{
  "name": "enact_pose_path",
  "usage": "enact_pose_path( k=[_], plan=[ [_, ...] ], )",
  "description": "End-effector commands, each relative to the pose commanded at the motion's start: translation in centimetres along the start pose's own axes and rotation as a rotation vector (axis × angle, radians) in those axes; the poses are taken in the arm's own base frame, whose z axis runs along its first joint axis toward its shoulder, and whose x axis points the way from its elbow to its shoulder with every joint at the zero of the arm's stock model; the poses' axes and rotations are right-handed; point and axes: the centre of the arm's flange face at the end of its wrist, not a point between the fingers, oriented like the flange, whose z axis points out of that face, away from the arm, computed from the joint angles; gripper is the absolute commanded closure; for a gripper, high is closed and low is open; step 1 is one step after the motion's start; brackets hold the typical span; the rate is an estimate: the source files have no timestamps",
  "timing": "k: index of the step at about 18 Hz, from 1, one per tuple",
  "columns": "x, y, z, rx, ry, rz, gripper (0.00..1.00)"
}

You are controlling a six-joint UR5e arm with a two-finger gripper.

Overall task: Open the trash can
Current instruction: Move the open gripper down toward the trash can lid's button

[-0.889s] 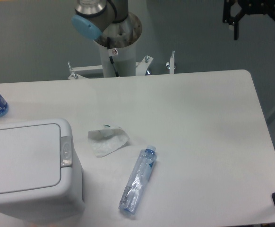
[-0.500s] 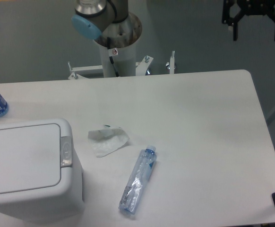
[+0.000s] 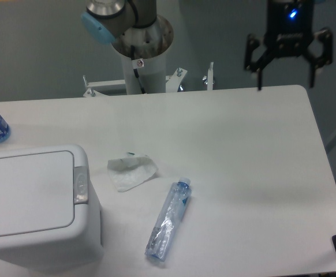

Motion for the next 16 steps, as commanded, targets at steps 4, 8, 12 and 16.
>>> enact_pose_path(
  k=[4, 8, 12, 16],
  plan=[
    [5.6, -2.7, 2.7, -0.017, 0.066, -0.122, 0.0],
    [10.5, -4.4, 4.8, -0.042, 0.115, -0.134, 0.0],
    [15.0, -6.2, 6.8, -0.004, 0.141, -0.111, 0.0],
    [18.3, -7.5, 8.4, 0.031, 0.162, -0.142, 0.0]
  ],
)
